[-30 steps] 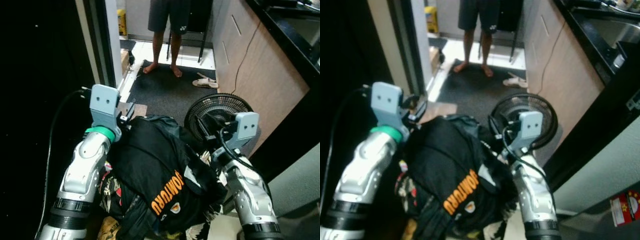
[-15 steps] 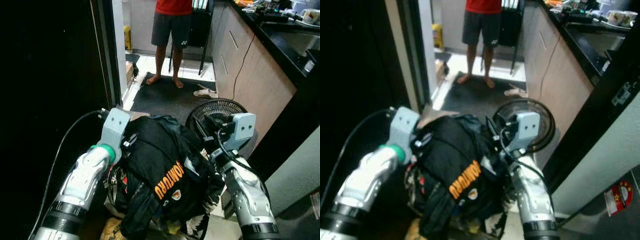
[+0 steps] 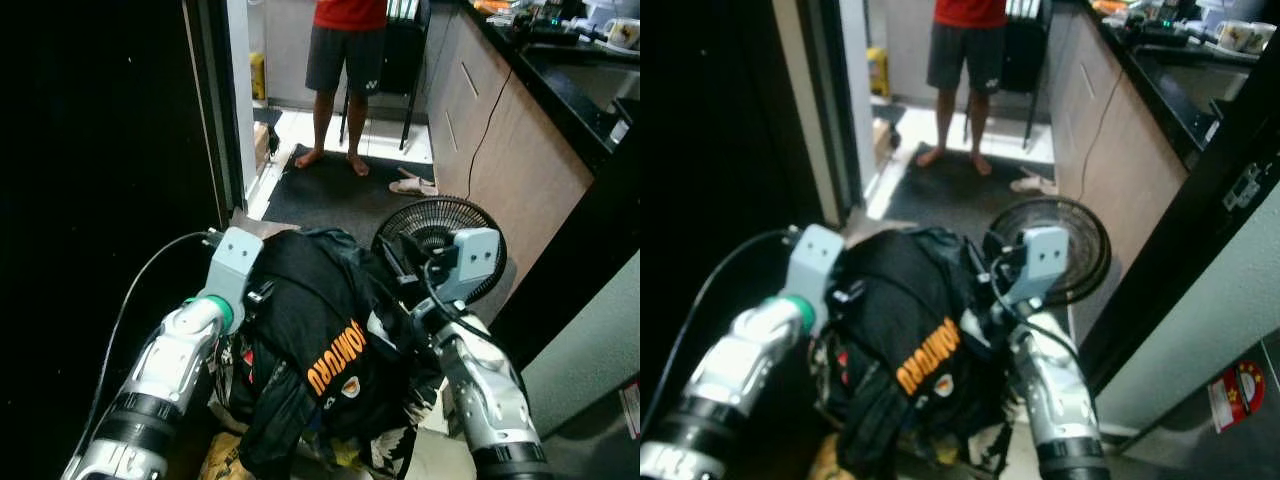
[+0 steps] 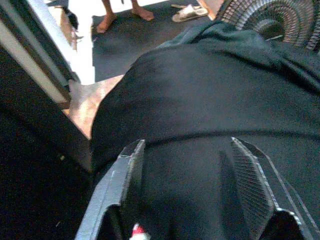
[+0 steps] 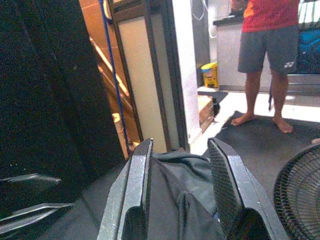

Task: Clothes washing

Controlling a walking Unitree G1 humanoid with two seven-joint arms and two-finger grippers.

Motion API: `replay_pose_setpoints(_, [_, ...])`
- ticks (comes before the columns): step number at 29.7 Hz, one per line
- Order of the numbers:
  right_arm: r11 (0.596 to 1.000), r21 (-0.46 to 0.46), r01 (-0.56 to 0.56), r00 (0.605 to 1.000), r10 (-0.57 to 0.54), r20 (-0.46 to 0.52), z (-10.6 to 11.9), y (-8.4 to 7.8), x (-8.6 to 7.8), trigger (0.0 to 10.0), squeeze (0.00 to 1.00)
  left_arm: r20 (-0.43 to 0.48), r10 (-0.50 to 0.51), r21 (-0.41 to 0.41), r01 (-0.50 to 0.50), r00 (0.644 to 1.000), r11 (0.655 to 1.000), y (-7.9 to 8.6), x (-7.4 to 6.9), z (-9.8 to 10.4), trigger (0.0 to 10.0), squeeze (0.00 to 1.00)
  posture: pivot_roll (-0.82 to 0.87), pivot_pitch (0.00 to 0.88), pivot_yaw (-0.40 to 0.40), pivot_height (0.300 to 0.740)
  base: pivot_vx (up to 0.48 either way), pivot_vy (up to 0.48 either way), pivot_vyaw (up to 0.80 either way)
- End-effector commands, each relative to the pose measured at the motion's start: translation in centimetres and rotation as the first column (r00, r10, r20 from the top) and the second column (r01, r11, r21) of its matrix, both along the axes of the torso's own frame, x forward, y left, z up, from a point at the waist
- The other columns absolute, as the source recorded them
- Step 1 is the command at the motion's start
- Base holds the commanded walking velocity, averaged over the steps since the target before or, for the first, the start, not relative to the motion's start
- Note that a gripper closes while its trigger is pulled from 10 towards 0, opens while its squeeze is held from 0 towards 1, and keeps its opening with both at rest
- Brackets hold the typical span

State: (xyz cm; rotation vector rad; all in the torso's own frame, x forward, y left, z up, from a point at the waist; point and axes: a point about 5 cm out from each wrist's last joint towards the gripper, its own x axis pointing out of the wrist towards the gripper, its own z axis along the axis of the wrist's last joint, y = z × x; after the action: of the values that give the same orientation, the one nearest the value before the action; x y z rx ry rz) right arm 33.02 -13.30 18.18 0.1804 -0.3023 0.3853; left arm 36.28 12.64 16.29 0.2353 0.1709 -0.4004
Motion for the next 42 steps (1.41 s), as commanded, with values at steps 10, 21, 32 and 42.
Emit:
replay_pose_setpoints(10, [1.0, -0.005, 0.022, 1.0, -0.022, -0.022, -0.8, -0.3, -0.5, 10.0, 0.0, -0.135, -0.081, -0.029, 0.078, 0.988, 0.997, -1.3, 1.1, -1.7, 10.0, 0.0, -0.04, 0.149, 0.028, 0.74, 0.0, 0.0, 0.0])
replay_pose_setpoints(21, [0.999, -0.002, 0.046, 0.998, -0.046, -0.03, -1.1, -0.8, -1.0, 10.0, 0.0, -0.181, -0.12, -0.053, 0.112, 0.976, 0.992, -0.6, 0.9, -2.9, 3.1, 0.0, -0.05, 0.156, 0.04, 0.74, 0.0, 0.0, 0.0])
replay_pose_setpoints(32, [0.999, 0.0, 0.049, 0.998, -0.049, -0.03, -1.0, -0.8, -0.8, 10.0, 0.0, -0.134, -0.108, -0.084, 0.098, 0.985, 0.992, 0.9, 0.2, -3.1, 0.0, 0.0, -0.04, 0.151, 0.028, 0.74, 0.0, 0.0, 0.0])
replay_pose_setpoints(42, [0.999, -0.003, 0.049, 0.998, -0.049, -0.027, -0.8, -0.9, -0.8, 10.0, 0.0, 0.029, -0.09, -0.159, 0.093, 0.996, 0.983, 0.8, 0.0, -0.1, 0.0, 0.0, -0.04, 0.144, 0.025, 0.74, 0.0, 0.0, 0.0])
